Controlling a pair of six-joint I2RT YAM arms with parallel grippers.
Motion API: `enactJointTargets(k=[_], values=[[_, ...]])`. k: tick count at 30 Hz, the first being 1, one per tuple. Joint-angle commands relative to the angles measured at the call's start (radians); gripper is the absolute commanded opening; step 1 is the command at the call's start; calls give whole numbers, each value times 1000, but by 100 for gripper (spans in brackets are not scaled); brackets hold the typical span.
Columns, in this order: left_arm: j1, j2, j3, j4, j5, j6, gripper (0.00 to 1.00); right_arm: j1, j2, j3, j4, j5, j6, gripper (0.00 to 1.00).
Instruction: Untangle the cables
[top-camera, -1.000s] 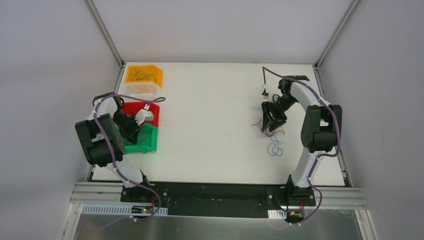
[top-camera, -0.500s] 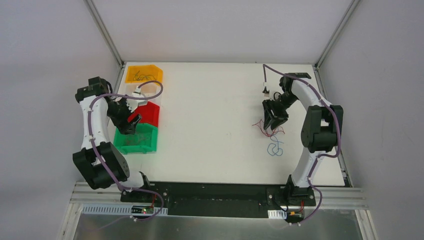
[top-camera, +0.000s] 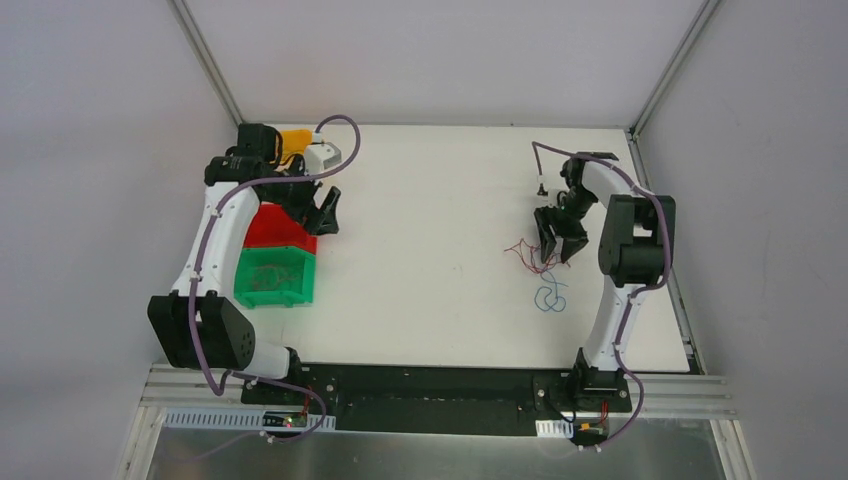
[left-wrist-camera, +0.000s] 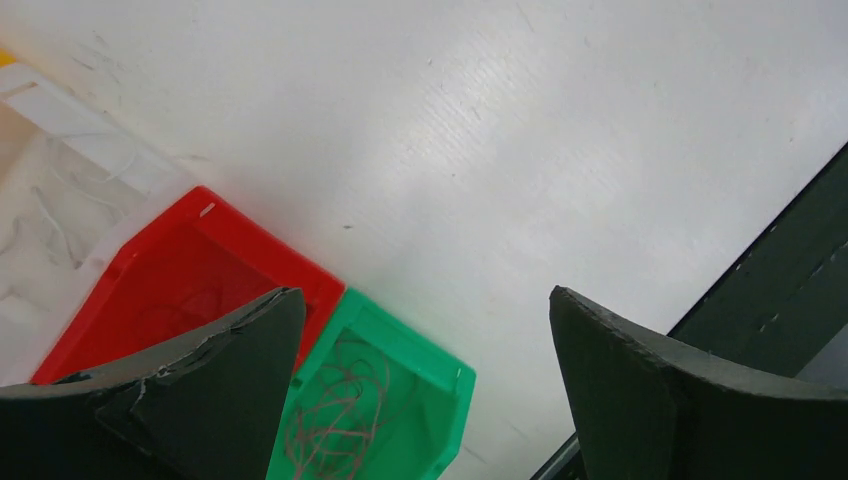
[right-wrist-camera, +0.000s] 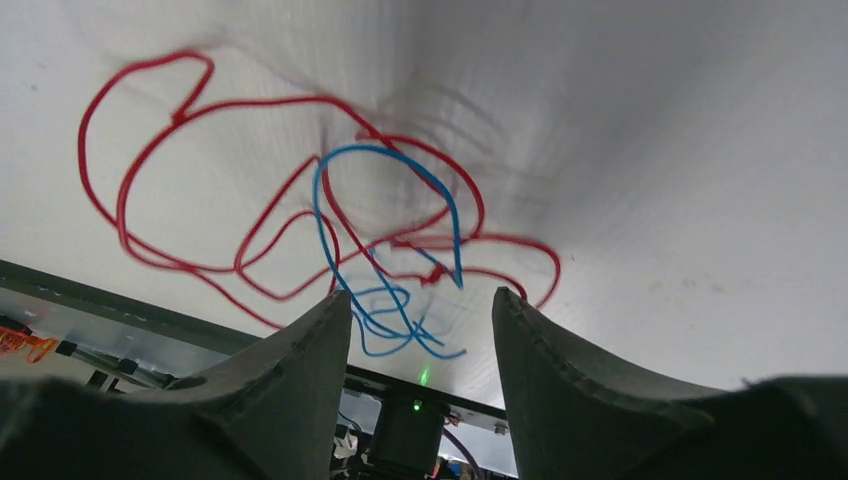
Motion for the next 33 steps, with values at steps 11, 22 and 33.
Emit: enactJointTargets(k=[11,22,33], values=[[-168,-60,-404,597,176,-780,95,316,161,171,110,-481,118,32],[-438,176,-538,1038,68,-1157,96,302,-50,-24,161,-380,171,63],[-514,556,-339,1207,174,-1375,81,290,-44,-112,166,-273,190,66]])
